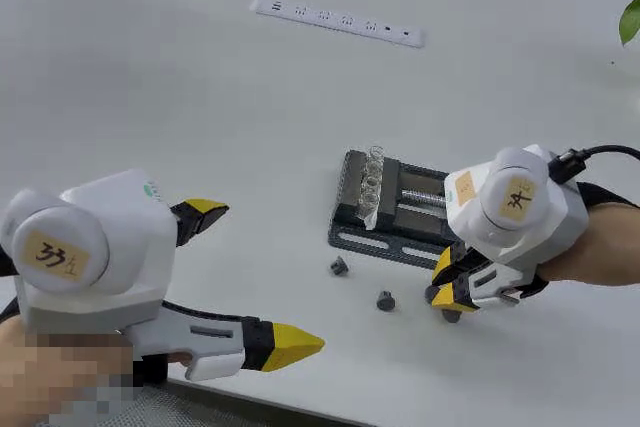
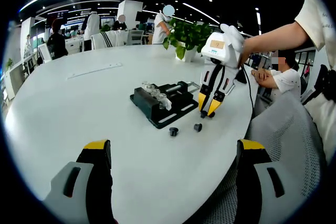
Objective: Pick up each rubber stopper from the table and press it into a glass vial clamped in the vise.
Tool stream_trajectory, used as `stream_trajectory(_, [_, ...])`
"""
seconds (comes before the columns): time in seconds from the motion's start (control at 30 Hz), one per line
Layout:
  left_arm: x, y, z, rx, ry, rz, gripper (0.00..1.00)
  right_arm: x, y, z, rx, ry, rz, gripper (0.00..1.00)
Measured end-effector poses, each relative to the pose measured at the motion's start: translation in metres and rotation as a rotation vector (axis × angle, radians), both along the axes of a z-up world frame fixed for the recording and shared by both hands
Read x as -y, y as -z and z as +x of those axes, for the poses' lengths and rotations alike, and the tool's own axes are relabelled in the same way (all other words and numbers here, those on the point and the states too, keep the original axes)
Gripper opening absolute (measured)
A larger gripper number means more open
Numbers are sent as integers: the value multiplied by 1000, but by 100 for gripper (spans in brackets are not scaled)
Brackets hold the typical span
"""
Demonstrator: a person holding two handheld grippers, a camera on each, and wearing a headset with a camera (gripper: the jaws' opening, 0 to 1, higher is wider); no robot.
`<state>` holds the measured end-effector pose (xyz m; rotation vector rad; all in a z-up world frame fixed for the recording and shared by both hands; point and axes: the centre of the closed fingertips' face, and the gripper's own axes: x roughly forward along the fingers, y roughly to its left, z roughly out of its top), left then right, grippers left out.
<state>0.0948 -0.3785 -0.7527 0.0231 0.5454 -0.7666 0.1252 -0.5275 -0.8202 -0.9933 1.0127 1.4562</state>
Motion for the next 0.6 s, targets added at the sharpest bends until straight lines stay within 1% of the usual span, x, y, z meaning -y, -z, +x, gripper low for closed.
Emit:
stream_trajectory(0.17, [0, -1, 1, 2, -2, -1, 99, -1, -2, 2, -3, 13, 7, 6])
stream_trajectory(0.37, [-2, -1, 2, 4, -6, -5, 99, -4, -13, 6, 0, 14, 20, 5])
stream_trajectory(0.4, [-2, -1, 3, 4, -6, -5, 99, -5, -16, 8, 6, 13, 26, 5])
stream_trajectory(0.43, [-2, -1, 3, 4, -7, -5, 99, -9, -23, 12, 10, 16, 47, 5])
stream_trajectory(0.5, [-1, -1, 3, 4, -1, -5, 99, -13, -28, 20, 3, 42, 70, 5])
stream_trajectory(0.6, [0, -2, 2, 4, 6, -1, 99, -17, -39, 30, 13, 47, 81, 5])
